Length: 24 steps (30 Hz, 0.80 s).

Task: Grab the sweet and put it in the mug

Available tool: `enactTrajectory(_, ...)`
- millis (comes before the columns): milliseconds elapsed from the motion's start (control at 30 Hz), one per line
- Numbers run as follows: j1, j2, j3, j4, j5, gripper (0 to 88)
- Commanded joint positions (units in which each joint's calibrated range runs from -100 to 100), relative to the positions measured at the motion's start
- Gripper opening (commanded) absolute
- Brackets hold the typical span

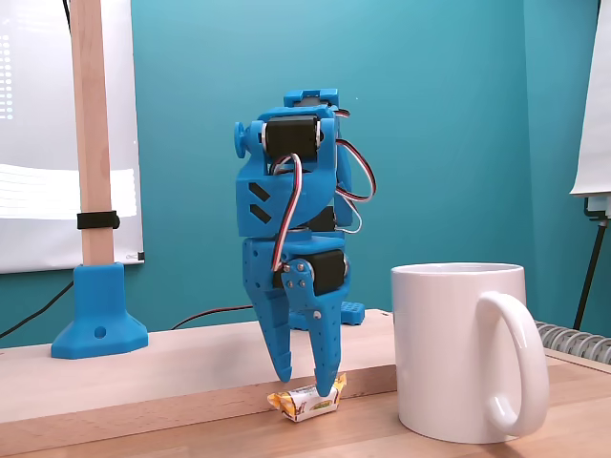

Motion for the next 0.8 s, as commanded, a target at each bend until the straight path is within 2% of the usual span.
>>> enactTrajectory(0,-0.42,-1.76,-0.65,0.21,-0.34,17.1)
enactTrajectory(767,-0.35,-2.36,1.76,0.05,0.20,18.0)
